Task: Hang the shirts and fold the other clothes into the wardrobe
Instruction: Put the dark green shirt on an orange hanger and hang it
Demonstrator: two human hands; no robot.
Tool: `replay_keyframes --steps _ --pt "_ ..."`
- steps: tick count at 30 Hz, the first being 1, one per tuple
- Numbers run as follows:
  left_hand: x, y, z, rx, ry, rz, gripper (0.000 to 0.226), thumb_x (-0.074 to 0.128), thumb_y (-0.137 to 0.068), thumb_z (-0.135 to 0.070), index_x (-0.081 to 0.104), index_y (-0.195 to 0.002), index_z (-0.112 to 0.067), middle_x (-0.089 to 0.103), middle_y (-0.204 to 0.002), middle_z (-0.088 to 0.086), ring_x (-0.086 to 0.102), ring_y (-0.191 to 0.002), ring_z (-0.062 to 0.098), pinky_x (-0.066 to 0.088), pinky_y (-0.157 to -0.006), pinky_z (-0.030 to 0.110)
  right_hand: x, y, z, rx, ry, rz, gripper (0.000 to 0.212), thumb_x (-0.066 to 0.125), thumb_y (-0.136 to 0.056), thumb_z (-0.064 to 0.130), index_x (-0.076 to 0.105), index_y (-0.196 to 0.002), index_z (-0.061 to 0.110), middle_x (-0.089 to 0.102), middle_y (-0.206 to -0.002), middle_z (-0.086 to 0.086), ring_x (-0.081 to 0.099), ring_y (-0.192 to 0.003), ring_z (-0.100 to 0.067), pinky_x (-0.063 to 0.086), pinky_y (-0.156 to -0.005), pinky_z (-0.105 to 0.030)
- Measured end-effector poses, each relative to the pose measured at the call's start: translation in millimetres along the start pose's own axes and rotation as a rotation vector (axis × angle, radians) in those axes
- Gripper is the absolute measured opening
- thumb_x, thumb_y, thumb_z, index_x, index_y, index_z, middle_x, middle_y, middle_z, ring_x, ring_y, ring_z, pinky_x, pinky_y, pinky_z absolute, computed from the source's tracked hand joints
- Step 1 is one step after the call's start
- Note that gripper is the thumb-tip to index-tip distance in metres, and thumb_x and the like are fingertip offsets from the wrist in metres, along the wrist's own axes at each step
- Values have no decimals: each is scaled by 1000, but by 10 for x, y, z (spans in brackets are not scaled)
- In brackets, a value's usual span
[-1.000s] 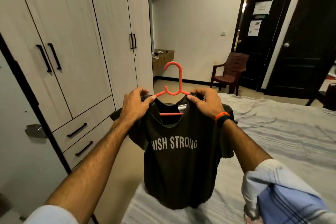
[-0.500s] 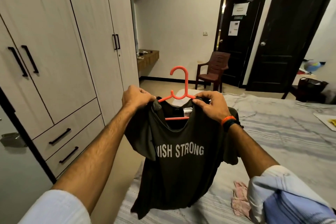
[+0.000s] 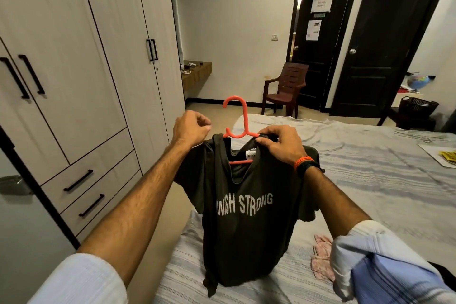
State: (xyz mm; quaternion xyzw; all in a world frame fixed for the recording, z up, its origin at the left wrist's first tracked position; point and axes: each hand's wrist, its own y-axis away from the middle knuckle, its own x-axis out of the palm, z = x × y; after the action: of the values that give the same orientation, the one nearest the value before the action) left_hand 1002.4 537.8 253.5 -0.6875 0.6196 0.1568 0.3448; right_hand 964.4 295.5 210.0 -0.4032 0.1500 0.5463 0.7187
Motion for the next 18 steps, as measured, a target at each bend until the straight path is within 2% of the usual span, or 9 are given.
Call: replay_keyframes --steps 3,5,9,12,14,16,18 --pt "-80 18 225 -42 -132 131 10 74 -85 -21 71 -91 -13 68 -92 0 60 -88 12 46 -80 29 13 -6 -50 22 -38 -35 16 74 -86 27 76 -101 22 71 -91 8 62 -90 -8 45 -75 -22" --pt "-96 25 330 -39 -193 154 9 75 -84 -23 70 -87 -16 65 -88 -2 59 -86 12 46 -80 30 -1 -2 -56 30 -66 -39 17 75 -86 26 76 -102 21 71 -91 9 61 -90 -6 44 -74 -21" --pt "-116 9 488 15 -203 80 9 76 -84 -21 73 -89 -14 66 -84 -3 61 -86 12 48 -80 29 39 -17 -65 29 -101 -13 19 75 -86 25 76 -104 20 72 -94 9 62 -92 -6 48 -81 -24" --pt "-209 -16 588 -14 -165 -73 7 72 -87 -21 73 -88 -15 67 -82 -2 63 -84 14 50 -79 31 17 -37 -108 34 -119 -12 20 74 -87 24 75 -105 19 72 -95 7 61 -93 -7 47 -82 -24" --pt "-289 -36 668 -62 -315 -185 8 67 -91 -20 70 -89 -14 68 -87 3 62 -84 20 50 -75 33 -11 -42 -142 53 -164 -39 20 73 -87 22 75 -106 17 72 -96 4 62 -94 -9 44 -78 -19" --pt "-332 -44 730 -93 -508 -187 6 64 -92 -16 68 -96 -13 67 -91 5 61 -84 23 51 -76 35 -36 -41 -174 65 -211 -63 19 73 -87 21 75 -105 15 71 -96 3 62 -93 -9 41 -74 -15" --pt "-306 -76 746 -84 -508 -131 17 63 -93 -14 66 -109 -15 68 -102 6 62 -94 23 52 -83 38 -41 -46 -175 68 -227 -57 19 73 -87 20 74 -105 15 71 -95 3 61 -91 -7 41 -73 -15"
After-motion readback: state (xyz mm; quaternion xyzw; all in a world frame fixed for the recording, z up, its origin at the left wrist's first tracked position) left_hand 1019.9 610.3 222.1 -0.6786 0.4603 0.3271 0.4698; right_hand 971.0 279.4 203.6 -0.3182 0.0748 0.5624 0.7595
